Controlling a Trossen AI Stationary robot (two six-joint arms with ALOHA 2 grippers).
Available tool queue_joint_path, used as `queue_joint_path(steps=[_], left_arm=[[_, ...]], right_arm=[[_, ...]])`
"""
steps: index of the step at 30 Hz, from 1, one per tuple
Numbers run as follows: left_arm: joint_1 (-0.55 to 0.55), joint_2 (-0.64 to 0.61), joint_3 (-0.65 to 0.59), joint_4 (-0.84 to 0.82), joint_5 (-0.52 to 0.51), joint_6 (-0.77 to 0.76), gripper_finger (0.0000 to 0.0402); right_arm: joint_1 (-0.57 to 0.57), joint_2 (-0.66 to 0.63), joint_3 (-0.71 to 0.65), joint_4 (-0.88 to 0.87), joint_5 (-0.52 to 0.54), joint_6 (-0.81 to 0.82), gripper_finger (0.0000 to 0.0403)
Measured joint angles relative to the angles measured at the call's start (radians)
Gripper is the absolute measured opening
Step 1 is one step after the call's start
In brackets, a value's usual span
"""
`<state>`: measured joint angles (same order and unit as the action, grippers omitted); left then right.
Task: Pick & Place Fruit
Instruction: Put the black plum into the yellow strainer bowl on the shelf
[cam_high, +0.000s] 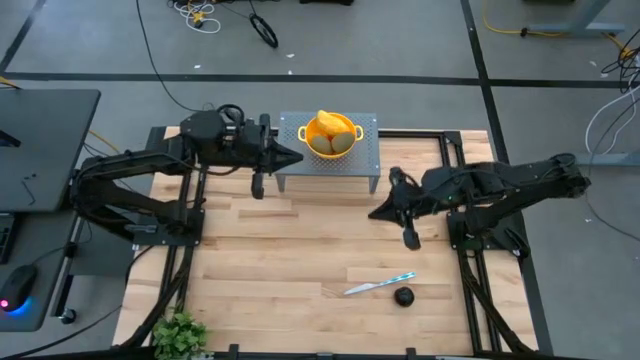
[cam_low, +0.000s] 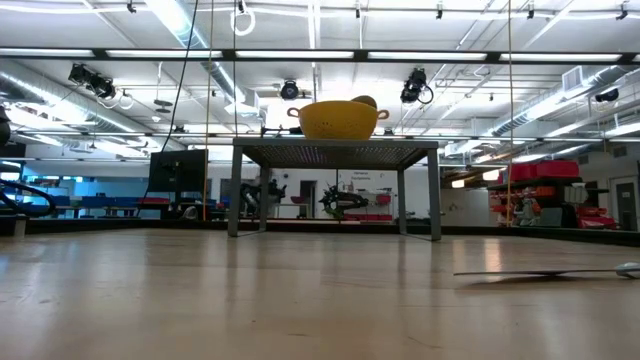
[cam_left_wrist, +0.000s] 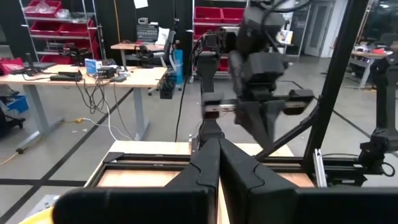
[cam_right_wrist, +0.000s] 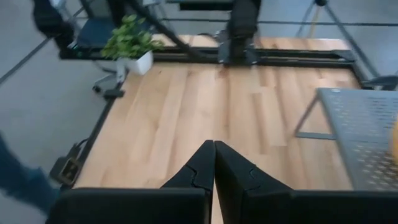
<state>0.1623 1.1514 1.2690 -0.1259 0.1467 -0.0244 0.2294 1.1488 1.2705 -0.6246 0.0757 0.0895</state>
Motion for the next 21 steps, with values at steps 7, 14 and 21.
queue_joint_path(steps=[7,14,21], left_arm=[[0.000,-0.006,0.000,0.000,0.000,0.028,0.0011],[0.000,-0.006,0.000,0.002,0.000,0.051,0.0006],[0.000,-0.006,0.000,-0.011,0.000,0.048,0.0007]], right_arm=[[0.105,0.056,0.000,-0.092,-0.005,0.073,0.0018],[0.176,0.122,0.000,-0.164,-0.063,0.139,0.0018],[0.222,0.188,0.000,-0.228,-0.148,0.165,0.0018]])
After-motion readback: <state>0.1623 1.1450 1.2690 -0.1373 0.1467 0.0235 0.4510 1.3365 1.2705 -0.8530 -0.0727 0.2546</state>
